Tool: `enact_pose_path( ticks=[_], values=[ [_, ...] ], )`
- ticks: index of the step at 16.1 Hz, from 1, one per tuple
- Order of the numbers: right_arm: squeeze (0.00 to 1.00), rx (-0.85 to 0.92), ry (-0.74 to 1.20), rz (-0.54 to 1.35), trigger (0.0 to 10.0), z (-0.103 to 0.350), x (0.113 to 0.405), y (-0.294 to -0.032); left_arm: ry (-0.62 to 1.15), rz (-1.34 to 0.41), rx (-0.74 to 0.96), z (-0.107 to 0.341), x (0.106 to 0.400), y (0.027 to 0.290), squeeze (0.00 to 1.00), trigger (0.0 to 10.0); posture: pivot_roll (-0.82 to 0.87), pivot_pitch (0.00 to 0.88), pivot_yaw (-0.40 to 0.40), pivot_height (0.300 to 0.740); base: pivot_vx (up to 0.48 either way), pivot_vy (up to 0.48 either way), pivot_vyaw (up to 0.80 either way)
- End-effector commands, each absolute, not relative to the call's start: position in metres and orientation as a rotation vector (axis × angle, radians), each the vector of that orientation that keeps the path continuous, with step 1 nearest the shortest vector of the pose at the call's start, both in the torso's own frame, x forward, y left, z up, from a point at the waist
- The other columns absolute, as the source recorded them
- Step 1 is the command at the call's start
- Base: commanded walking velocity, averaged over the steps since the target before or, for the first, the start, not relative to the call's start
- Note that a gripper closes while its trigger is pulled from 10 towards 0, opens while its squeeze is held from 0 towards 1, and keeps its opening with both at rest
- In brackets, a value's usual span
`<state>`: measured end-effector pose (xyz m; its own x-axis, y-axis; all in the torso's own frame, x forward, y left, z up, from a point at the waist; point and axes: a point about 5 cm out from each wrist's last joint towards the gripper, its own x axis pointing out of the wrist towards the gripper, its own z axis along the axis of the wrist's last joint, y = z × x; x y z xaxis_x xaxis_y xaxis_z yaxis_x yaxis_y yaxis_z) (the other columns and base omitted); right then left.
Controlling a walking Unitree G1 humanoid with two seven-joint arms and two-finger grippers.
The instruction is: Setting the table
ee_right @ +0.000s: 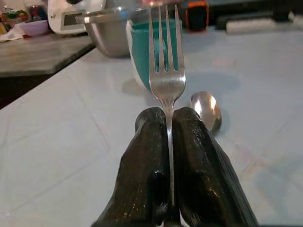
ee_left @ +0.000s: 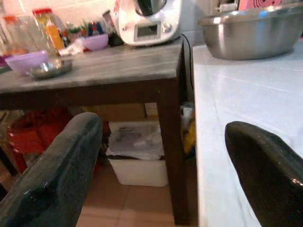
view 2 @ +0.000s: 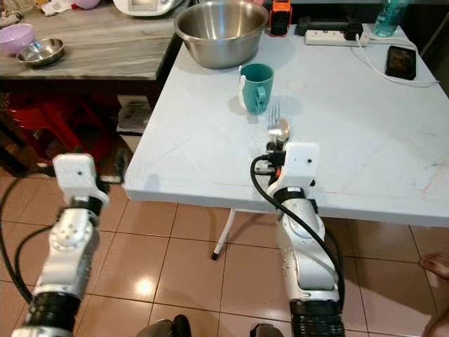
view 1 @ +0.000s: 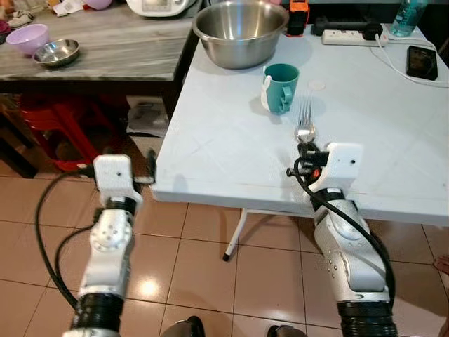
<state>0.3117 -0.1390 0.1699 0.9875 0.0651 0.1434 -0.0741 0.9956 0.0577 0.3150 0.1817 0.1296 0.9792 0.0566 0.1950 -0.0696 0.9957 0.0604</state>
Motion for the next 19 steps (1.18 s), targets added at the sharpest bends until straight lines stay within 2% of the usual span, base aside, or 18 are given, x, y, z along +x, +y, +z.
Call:
enact_pose_path(
  ticks=[1,7,12,17,19],
  values=[
    [0.0,0.091,-0.171,0.074,10.0,0.177,0.31,-0.138,-0.187,0.049,0.074,0.128,0.312,0.178,0.0,10.0,-0.13,0.109,0.087,0.74,0.0,0.0,0.0],
    [0.0,0.135,-0.192,0.097,10.0,0.178,0.305,-0.137,-0.174,-0.049,0.075,0.13,0.316,0.163,0.0,10.0,-0.14,0.11,0.086,0.74,0.0,0.0,0.0],
    [0.0,0.123,-0.187,0.084,10.0,0.173,0.299,-0.146,-0.15,-0.107,0.111,0.124,0.307,0.17,0.0,10.0,-0.14,0.108,0.081,0.74,0.0,0.0,0.0],
    [0.0,0.072,-0.14,0.013,10.0,0.146,0.273,-0.165,-0.068,-0.124,0.172,0.101,0.263,0.186,0.0,10.0,-0.09,0.123,0.091,0.74,0.0,0.0,0.0],
    [0.0,0.071,-0.129,-0.009,10.0,0.141,0.271,-0.172,-0.063,-0.149,0.187,0.101,0.259,0.182,0.0,10.0,-0.09,0.135,0.101,0.74,0.0,0.0,0.0]
  ],
)
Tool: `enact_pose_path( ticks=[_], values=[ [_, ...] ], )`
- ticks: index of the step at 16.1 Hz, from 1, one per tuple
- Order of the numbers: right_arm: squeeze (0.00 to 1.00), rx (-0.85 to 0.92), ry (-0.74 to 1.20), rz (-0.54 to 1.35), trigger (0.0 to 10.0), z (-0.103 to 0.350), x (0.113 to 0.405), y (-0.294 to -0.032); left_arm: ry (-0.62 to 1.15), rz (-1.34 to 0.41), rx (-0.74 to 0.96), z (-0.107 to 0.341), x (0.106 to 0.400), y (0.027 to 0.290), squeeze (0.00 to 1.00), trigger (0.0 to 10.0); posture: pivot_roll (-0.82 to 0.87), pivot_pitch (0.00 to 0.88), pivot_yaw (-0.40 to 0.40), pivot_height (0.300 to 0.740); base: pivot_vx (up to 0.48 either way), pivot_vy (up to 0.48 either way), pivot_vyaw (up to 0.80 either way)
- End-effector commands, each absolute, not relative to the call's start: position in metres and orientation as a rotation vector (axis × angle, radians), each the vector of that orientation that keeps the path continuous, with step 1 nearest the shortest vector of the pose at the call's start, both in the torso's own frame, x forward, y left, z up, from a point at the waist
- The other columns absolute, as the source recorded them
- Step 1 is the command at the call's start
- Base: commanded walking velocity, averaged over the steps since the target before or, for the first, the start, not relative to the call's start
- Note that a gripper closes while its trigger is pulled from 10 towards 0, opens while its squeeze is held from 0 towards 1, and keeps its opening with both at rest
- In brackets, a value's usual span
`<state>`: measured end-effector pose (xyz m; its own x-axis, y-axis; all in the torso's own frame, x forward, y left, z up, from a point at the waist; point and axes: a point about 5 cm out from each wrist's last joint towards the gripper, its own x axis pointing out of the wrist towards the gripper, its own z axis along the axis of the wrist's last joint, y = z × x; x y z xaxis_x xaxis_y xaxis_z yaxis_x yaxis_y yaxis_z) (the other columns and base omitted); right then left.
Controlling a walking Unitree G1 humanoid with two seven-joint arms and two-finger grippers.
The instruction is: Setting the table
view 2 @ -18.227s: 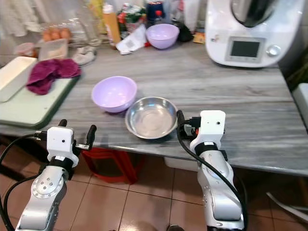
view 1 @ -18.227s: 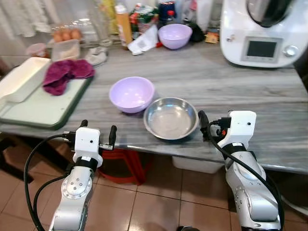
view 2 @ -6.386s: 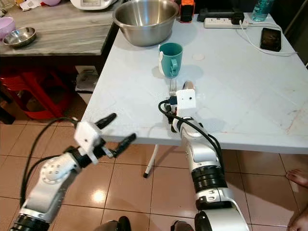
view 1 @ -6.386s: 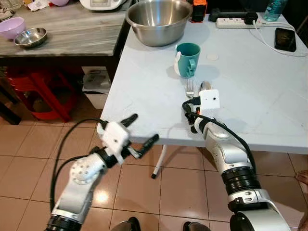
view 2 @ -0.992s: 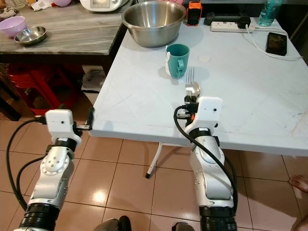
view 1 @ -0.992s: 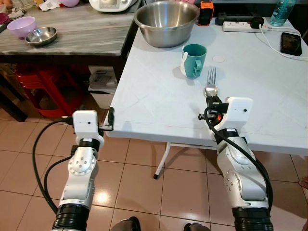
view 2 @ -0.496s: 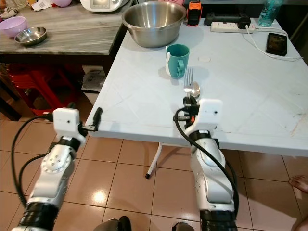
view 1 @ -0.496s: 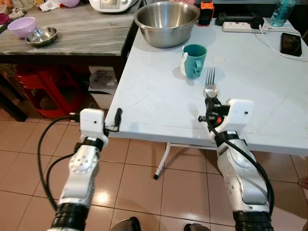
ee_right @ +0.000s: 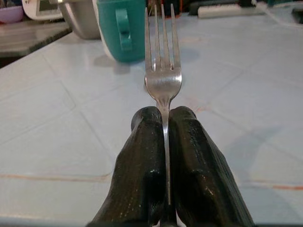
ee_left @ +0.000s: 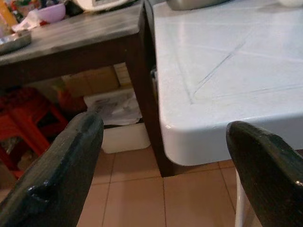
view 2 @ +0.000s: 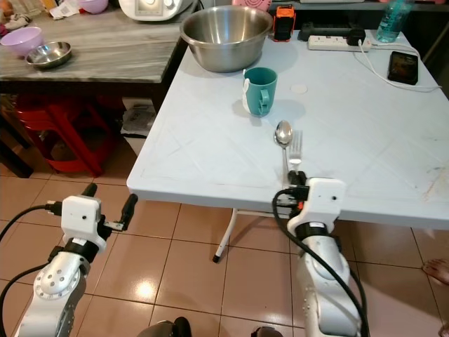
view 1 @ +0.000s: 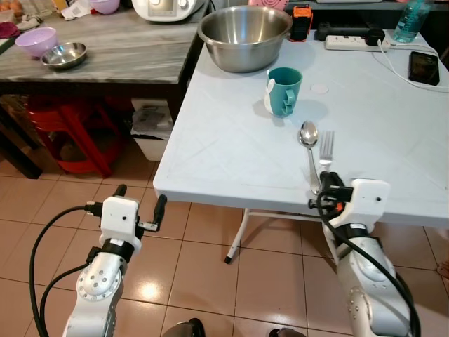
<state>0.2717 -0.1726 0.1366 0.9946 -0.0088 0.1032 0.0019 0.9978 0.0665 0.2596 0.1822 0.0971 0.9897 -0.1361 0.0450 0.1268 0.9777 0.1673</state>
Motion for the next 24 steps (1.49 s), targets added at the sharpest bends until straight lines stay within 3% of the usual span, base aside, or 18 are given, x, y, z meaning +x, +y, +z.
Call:
enact_pose_path(
  ticks=[1,7,12,24],
  values=[
    [0.0,0.078,-0.137,-0.011,10.0,0.142,0.271,-0.172,-0.064,-0.155,0.189,0.102,0.26,0.181,0.0,10.0,-0.09,0.133,0.097,0.74,0.0,0.0,0.0],
    [0.0,0.087,-0.164,-0.003,10.0,0.149,0.27,-0.161,-0.048,-0.274,0.203,0.101,0.267,0.167,0.0,10.0,-0.16,0.102,0.091,0.74,0.0,0.0,0.0],
    [0.0,0.08,-0.183,-0.025,10.0,0.154,0.273,-0.165,-0.047,-0.197,0.116,0.102,0.283,0.157,0.0,10.0,-0.21,0.102,0.102,0.74,0.0,0.0,-0.68],
    [0.0,0.08,-0.197,-0.006,10.0,0.159,0.284,-0.159,-0.049,-0.155,0.057,0.1,0.294,0.144,0.0,10.0,-0.2,0.114,0.093,0.74,0.0,0.375,-0.08]
  ],
)
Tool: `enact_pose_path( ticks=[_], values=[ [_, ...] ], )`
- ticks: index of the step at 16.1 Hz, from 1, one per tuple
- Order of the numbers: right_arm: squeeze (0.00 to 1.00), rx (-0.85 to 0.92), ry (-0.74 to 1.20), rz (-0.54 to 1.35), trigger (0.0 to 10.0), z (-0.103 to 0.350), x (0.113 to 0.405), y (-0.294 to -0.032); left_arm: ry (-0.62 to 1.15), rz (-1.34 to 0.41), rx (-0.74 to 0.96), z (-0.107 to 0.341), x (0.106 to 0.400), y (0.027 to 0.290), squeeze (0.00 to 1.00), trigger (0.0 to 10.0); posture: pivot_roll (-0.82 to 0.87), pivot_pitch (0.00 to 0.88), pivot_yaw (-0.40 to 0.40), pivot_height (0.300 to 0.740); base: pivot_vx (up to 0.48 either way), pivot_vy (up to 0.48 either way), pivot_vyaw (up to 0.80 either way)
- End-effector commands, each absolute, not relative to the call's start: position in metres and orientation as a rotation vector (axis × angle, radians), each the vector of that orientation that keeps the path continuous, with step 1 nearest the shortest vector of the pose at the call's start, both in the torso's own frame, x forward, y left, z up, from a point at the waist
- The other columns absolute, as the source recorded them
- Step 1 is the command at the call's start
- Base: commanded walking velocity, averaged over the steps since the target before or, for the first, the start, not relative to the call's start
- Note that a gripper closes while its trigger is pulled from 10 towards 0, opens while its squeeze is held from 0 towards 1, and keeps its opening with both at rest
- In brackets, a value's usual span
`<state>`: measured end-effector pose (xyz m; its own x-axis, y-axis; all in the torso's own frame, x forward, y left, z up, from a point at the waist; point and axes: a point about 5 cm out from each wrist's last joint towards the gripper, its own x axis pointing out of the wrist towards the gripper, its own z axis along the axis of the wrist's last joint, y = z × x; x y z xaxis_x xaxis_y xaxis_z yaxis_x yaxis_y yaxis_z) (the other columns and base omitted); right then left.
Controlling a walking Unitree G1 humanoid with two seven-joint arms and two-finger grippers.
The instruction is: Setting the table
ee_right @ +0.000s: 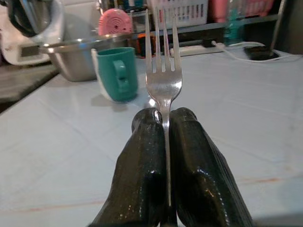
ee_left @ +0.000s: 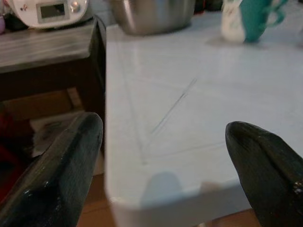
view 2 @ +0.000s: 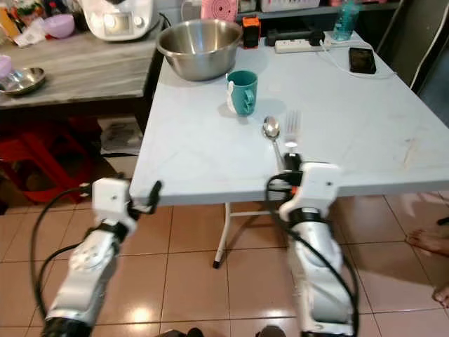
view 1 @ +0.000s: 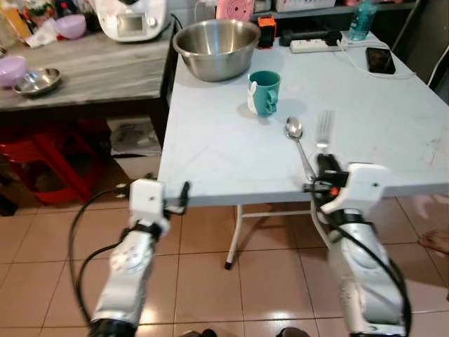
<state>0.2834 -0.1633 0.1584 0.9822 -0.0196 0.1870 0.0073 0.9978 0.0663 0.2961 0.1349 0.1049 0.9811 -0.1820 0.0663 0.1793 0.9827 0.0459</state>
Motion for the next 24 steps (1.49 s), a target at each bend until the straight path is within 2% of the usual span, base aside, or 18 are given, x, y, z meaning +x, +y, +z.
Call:
enact_pose_path(
  ticks=[1,15,24],
  values=[
    [0.0,0.078,-0.197,-0.004,10.0,0.159,0.285,-0.159,-0.051,-0.15,0.053,0.1,0.295,0.143,0.0,10.0,-0.19,0.111,0.089,0.74,0.0,0.446,0.0],
    [0.0,0.052,-0.221,0.003,10.0,0.161,0.292,-0.158,-0.061,-0.142,0.051,0.101,0.303,0.137,0.0,10.0,-0.19,0.09,0.096,0.74,0.0,0.46,0.0],
    [0.0,0.056,-0.22,0.002,10.0,0.16,0.292,-0.158,-0.061,-0.136,0.056,0.101,0.305,0.134,0.0,10.0,-0.18,0.096,0.098,0.74,0.0,0.476,0.54]
  ],
)
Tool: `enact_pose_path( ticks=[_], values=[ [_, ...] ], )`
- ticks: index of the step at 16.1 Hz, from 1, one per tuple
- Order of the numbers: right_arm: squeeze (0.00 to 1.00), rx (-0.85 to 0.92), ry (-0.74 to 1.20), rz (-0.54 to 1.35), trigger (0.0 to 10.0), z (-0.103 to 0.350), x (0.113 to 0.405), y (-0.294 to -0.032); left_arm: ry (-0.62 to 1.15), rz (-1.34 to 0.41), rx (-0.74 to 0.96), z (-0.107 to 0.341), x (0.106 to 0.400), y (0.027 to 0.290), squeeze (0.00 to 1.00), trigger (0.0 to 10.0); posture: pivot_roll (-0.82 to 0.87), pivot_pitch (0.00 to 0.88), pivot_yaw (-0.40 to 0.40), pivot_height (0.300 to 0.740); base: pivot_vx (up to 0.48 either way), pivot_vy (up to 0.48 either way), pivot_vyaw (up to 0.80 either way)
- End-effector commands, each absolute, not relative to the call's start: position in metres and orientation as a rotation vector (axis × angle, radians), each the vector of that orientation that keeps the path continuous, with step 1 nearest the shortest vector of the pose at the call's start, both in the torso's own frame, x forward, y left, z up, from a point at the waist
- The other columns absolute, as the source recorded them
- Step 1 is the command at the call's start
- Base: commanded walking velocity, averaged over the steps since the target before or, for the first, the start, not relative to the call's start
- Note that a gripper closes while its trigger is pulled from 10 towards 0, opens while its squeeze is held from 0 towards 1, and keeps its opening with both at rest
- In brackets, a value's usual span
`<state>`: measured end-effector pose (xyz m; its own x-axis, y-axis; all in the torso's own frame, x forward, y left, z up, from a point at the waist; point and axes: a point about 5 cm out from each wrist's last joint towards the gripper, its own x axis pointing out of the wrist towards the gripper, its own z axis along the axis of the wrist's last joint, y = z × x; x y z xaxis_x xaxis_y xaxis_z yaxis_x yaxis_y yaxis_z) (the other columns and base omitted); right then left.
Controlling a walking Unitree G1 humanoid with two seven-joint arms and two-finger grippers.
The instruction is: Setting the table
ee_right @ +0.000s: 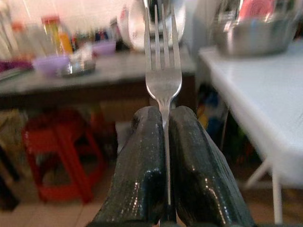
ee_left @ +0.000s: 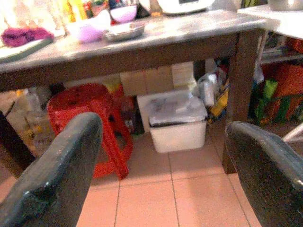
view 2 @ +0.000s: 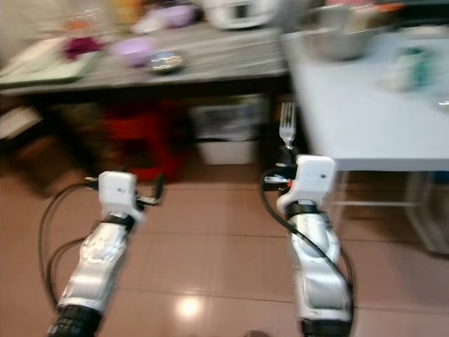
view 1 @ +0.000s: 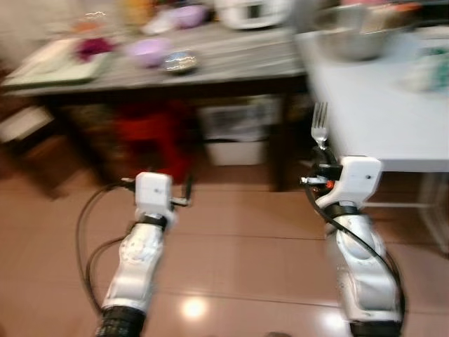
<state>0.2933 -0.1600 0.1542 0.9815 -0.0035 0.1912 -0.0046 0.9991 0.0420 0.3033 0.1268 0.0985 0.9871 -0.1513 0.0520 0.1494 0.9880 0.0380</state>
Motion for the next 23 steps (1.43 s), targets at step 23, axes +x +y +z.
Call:
enact_pose_path(
  ticks=[23],
  values=[
    [0.0,0.088,-0.203,-0.013,10.0,0.156,0.291,-0.162,-0.095,-0.367,-0.07,0.104,0.296,0.116,0.0,10.0,-0.2,0.093,0.094,0.74,0.29,0.02,-0.07]
  ],
)
